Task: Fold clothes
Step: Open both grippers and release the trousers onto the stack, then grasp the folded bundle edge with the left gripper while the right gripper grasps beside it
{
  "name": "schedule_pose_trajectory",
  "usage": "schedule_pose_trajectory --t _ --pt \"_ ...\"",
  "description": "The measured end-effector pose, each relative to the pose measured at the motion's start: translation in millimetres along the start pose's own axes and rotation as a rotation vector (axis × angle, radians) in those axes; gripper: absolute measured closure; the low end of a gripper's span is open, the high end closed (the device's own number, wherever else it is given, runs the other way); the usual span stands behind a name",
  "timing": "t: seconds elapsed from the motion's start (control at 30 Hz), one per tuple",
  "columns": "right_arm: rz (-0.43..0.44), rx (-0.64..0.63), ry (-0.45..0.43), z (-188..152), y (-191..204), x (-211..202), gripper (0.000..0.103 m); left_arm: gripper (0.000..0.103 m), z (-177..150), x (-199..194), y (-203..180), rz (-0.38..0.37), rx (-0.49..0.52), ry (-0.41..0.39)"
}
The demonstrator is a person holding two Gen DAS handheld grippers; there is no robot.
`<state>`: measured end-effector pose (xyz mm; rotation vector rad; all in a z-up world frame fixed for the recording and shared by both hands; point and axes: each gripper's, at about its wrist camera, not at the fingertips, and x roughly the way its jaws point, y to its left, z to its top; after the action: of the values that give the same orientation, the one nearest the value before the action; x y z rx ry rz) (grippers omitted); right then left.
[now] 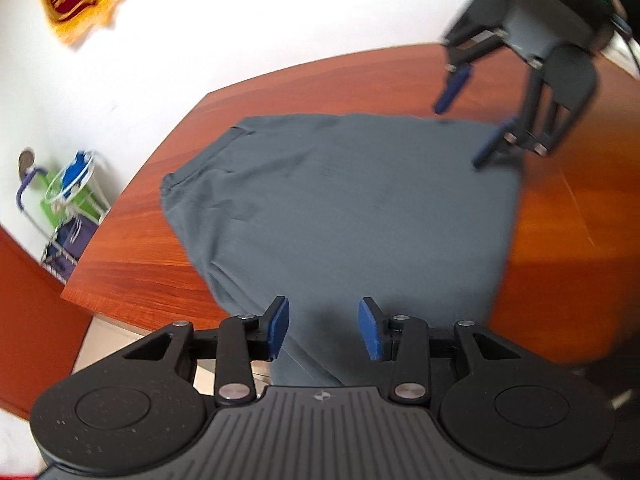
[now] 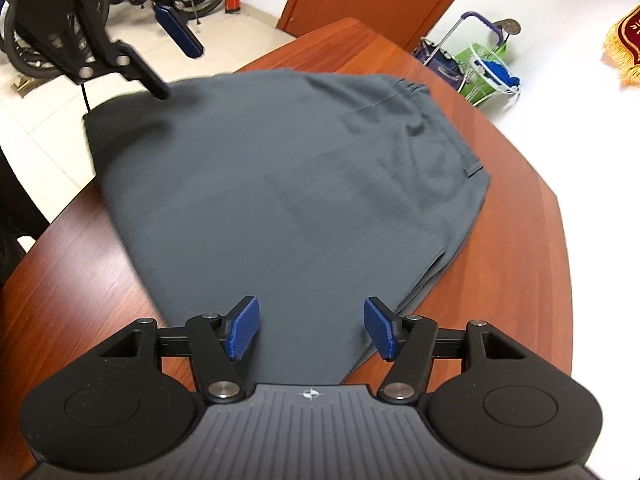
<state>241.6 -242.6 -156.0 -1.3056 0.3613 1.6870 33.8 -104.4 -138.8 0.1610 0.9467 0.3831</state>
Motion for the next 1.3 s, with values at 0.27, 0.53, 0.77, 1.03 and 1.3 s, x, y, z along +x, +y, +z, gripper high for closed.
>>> schedule_pose_trajectory --t 0.27,0.53,0.77,1.03,1.3 --pt "-0.001 0.007 -0.003 -17 25 -18 0.038 0.046 -30 -6 -47 0.039 0.14 0.03" --pt "-0.03 0.03 -0.005 -35 42 -49 0.029 0.04 -51 4 -80 0.153 0.3 0.013" --pt "-0.055 0.066 0.007 -49 53 -74 0.029 0.039 -66 20 -97 0.251 0.438 -0.01" --pt "-0.069 0.115 0.025 -67 65 -92 0.029 0.042 -70 29 -91 0.282 0.467 -0.032" --pt "-0.072 0.143 0.017 -66 68 -90 0.029 0.084 -69 17 -78 0.215 0.428 -0.076"
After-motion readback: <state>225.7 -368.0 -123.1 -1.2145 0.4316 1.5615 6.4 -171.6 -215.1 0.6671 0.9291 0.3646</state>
